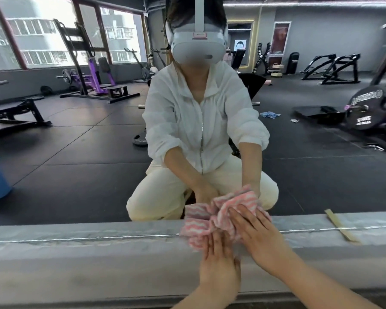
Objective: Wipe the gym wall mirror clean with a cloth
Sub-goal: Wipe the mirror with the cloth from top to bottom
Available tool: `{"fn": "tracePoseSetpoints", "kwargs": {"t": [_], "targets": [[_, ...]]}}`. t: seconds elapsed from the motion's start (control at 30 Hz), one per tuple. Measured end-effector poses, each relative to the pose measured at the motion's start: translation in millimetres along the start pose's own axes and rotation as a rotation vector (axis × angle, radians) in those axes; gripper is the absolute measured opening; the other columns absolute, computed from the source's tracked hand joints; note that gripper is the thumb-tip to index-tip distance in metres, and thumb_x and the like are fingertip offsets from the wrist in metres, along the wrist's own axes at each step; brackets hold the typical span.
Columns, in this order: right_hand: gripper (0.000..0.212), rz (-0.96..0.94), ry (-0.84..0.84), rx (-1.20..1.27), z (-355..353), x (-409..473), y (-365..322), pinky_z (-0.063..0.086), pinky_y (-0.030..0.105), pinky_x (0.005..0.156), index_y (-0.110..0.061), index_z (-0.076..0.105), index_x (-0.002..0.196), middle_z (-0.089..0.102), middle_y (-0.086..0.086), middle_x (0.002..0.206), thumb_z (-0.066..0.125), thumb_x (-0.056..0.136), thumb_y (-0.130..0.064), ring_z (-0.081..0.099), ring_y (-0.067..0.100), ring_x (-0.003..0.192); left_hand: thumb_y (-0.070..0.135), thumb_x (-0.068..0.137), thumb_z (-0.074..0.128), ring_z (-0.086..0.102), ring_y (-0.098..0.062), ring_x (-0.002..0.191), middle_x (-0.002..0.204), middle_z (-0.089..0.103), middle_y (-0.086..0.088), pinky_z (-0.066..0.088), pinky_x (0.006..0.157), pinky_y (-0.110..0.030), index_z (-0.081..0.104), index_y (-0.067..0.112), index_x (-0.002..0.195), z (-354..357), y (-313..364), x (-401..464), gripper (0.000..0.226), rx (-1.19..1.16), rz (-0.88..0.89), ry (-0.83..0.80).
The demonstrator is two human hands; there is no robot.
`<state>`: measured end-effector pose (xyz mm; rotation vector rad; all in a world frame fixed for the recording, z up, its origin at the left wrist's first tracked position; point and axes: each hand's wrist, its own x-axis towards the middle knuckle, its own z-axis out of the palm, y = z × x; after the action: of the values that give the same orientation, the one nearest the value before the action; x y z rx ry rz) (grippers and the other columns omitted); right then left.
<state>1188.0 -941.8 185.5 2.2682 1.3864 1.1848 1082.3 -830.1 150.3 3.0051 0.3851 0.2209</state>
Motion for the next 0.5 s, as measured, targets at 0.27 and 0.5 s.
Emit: {"fn": "tracePoseSetpoints", "kwargs": {"t": [0.27, 0.5], "targets": [[0.061, 0.413, 0.077, 0.177, -33, 46, 33, 0.022, 0.054, 0.112, -0.001, 0.004, 0.152, 0.006, 0.025, 0.157, 0.008, 0.104, -0.039, 0.004, 0.042, 0.145, 0.030, 0.088, 0.035, 0.021, -0.034, 0.140, 0.151, 0.027, -0.018, 0.008, 0.117, -0.046, 0.040, -0.004, 0.138, -88, -20, 50, 0.061, 0.141, 0.302, 0.509], [0.059, 0.683, 0.455, 0.256, -121, 158, 105, 0.017, 0.060, 0.112, -0.006, 0.006, 0.149, 0.016, 0.032, 0.153, 0.025, 0.099, -0.031, 0.011, 0.051, 0.140, 0.025, 0.091, 0.044, 0.015, -0.039, 0.140, 0.152, 0.031, -0.018, 0.005, 0.117, -0.048, 0.042, 0.002, 0.141, -241, -5, 107, 0.054, 0.128, 0.335, 0.921]]}}
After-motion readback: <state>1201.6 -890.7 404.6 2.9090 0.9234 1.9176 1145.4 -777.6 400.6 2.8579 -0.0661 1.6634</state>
